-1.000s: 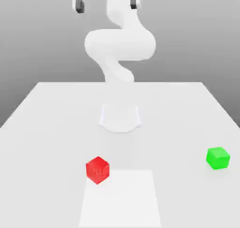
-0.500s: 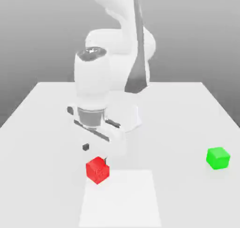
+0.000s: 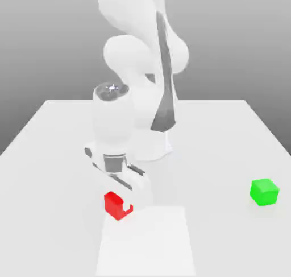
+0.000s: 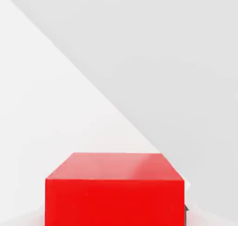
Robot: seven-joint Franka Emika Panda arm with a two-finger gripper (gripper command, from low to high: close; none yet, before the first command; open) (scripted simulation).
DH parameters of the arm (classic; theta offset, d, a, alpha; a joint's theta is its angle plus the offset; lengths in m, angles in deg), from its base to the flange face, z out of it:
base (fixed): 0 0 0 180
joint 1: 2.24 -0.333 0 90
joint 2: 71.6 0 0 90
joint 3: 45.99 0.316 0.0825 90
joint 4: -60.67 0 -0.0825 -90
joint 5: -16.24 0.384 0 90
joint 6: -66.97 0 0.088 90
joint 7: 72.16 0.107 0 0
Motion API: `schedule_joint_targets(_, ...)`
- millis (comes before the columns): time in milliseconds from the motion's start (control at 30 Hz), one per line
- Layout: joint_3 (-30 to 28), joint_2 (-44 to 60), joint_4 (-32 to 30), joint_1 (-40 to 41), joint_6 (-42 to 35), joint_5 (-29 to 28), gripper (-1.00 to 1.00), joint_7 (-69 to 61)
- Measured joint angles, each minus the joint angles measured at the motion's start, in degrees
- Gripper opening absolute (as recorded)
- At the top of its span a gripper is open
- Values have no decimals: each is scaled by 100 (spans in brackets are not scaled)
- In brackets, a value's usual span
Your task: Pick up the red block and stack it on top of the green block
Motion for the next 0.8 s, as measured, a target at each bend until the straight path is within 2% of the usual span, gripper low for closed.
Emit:
schedule_joint_targets(100,11,-570,-67,-72,-502,59,-100,-40)
schedule_joint_targets(300,707,-642,231,-865,-866,170,-100,-89)
schedule_joint_targets(800,2428,-443,1130,-3519,-1545,319,-100,-126)
